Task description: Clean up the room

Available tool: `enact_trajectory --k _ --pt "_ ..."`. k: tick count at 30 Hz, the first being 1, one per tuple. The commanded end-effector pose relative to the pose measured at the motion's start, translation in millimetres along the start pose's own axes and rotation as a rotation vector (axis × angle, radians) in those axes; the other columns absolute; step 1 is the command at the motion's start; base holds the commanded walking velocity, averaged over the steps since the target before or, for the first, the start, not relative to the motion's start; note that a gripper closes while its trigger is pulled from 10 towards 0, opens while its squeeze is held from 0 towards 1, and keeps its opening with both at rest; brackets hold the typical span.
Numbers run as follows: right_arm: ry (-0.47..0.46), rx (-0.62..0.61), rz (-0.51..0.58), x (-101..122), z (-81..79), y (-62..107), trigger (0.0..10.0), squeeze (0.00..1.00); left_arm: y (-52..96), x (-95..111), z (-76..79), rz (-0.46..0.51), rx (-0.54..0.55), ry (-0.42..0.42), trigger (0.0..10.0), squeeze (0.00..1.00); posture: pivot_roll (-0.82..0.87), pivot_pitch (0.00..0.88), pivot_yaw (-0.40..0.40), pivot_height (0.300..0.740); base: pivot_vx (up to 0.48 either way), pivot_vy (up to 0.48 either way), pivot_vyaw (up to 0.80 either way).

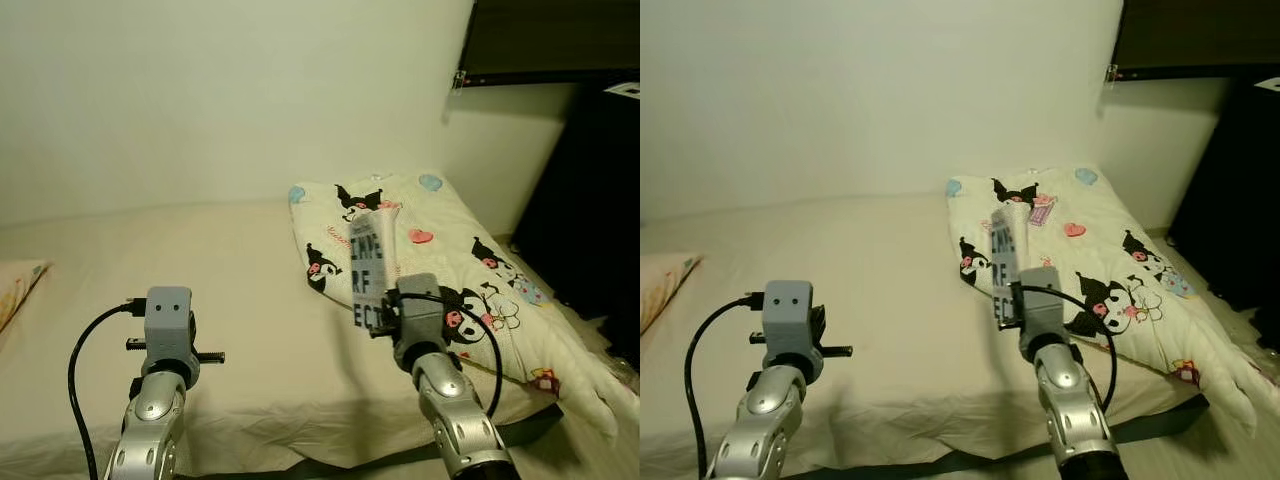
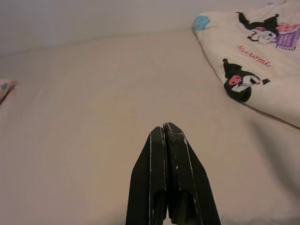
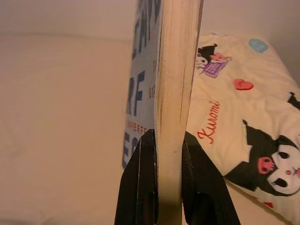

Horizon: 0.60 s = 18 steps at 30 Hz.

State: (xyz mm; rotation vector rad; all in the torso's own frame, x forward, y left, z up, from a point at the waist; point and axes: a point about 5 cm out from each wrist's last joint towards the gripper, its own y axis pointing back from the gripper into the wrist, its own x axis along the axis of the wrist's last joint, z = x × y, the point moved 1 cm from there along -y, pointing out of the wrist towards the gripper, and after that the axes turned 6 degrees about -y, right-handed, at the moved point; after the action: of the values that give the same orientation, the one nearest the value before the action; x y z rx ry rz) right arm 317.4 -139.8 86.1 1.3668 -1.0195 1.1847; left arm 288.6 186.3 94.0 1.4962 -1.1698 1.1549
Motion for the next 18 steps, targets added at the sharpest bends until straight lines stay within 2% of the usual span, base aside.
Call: enact_trajectory --k 1,18 --pt "-0.016 -0.004 0.014 3.0 0.5 -0.3 10.0 0.00 0.3 2.8 -1.9 0.020 -0.007 -0.029 10.0 0.00 -0.03 0.036 -0.012 0.740 0.000 0.000 0.00" --pt "-0.024 -0.006 0.031 4.6 1.2 0.7 10.0 0.00 -0.6 4.8 -2.2 0.032 -0.002 -0.005 10.0 0.00 -0.03 0.036 -0.011 0.740 0.000 0.000 0.00"
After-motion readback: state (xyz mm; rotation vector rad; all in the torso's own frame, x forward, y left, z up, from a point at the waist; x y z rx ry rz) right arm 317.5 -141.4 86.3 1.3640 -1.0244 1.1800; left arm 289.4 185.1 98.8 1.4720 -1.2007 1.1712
